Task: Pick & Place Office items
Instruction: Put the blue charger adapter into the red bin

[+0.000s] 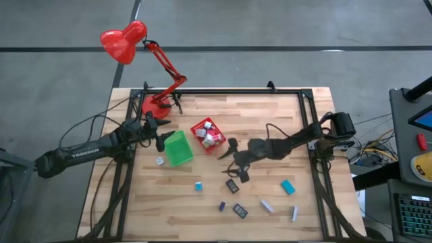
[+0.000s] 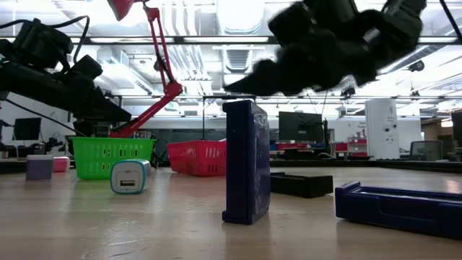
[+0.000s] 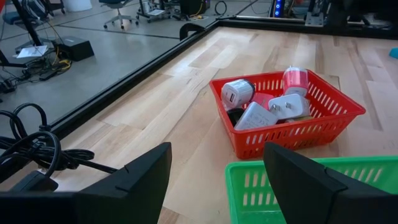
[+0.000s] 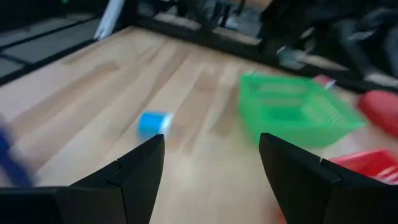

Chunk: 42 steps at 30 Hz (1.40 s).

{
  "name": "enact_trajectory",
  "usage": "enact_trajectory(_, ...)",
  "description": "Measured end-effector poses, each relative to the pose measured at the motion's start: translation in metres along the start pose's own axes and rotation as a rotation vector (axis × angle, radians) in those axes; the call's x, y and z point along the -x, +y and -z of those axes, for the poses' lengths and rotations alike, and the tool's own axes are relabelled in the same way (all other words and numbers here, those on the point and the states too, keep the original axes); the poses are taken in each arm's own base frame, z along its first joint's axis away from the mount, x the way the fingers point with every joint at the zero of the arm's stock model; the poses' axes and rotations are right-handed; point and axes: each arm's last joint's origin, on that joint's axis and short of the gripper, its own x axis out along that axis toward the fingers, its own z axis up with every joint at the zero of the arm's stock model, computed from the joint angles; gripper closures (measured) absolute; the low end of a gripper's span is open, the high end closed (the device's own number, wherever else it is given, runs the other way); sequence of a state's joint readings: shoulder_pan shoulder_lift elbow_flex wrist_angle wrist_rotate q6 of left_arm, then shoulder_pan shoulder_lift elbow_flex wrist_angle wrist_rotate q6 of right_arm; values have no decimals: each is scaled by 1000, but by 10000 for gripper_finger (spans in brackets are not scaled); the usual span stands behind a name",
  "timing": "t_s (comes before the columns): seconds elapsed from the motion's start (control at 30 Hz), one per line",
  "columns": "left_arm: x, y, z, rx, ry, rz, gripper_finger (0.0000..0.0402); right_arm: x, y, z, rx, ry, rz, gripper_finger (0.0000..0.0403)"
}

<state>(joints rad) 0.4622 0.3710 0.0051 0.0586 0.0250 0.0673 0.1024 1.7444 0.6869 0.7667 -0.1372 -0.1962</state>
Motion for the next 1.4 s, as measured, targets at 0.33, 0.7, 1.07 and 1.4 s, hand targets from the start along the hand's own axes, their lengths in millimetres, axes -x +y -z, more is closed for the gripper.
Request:
enact_trajectory(0.33, 0, 0, 0, 0, 0, 0, 145, -27, 21, 22, 46, 17, -84, 145)
enact_trajectory(0.7, 0, 0, 0, 0, 0, 0, 145, -77, 20, 30, -134, 21, -189, 147)
enact_trajectory(1.07, 0, 0, 0, 0, 0, 0, 144, -100, 14, 27, -101, 119, -220, 147)
enact_trajectory(1.4, 0, 0, 0, 0, 0, 0, 144, -105, 14, 21, -121, 150, -226, 147)
